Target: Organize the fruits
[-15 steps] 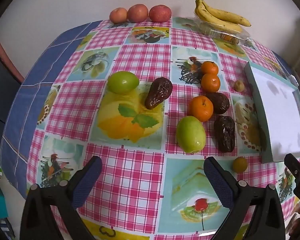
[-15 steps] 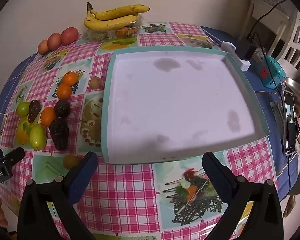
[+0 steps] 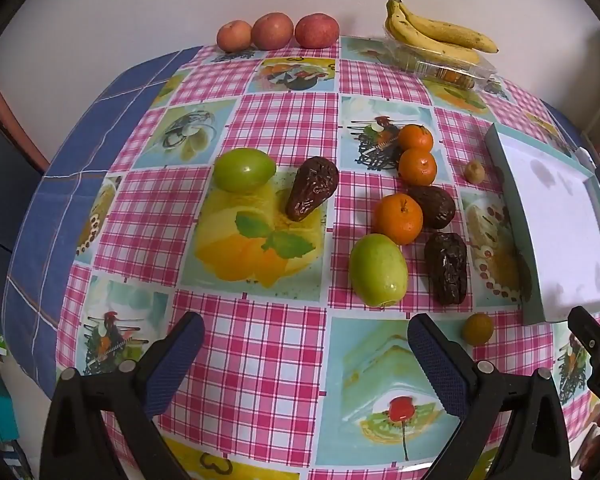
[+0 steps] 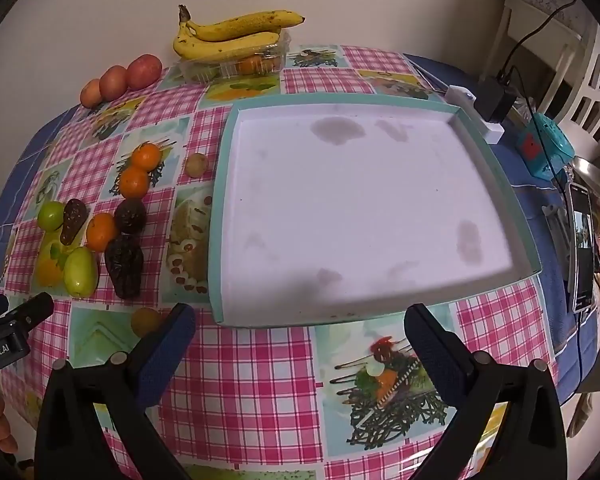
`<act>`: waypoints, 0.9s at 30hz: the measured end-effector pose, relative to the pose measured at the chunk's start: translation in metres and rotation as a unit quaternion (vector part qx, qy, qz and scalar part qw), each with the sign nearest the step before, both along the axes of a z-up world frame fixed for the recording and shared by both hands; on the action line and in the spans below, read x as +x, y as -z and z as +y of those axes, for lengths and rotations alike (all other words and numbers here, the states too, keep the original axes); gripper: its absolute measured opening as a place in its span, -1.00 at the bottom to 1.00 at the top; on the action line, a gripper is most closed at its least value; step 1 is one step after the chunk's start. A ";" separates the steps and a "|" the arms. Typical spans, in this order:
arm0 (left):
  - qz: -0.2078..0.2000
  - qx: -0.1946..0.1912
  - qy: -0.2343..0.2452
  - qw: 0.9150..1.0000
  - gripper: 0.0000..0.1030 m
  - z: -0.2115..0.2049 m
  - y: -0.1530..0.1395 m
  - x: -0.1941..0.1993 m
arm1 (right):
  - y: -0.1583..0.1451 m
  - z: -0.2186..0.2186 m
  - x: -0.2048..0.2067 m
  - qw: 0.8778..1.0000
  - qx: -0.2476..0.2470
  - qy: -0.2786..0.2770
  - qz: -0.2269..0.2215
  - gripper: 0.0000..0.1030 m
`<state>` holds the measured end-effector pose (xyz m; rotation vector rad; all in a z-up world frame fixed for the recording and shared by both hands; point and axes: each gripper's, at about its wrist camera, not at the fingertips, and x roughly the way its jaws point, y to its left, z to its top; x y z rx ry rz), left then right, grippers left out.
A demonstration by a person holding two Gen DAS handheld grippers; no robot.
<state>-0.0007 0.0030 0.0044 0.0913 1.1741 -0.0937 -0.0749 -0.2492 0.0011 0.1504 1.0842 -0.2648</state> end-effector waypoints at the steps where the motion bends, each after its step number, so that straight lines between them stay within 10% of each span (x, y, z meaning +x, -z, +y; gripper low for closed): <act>1: 0.000 0.000 0.000 1.000 1.00 0.000 0.000 -0.001 | 0.000 -0.001 -0.001 1.000 0.000 0.000 0.000 1.00; 27: 0.002 0.001 -0.001 1.000 1.00 -0.001 0.003 -0.003 | 0.000 -0.002 -0.002 1.000 0.000 0.000 0.000 1.00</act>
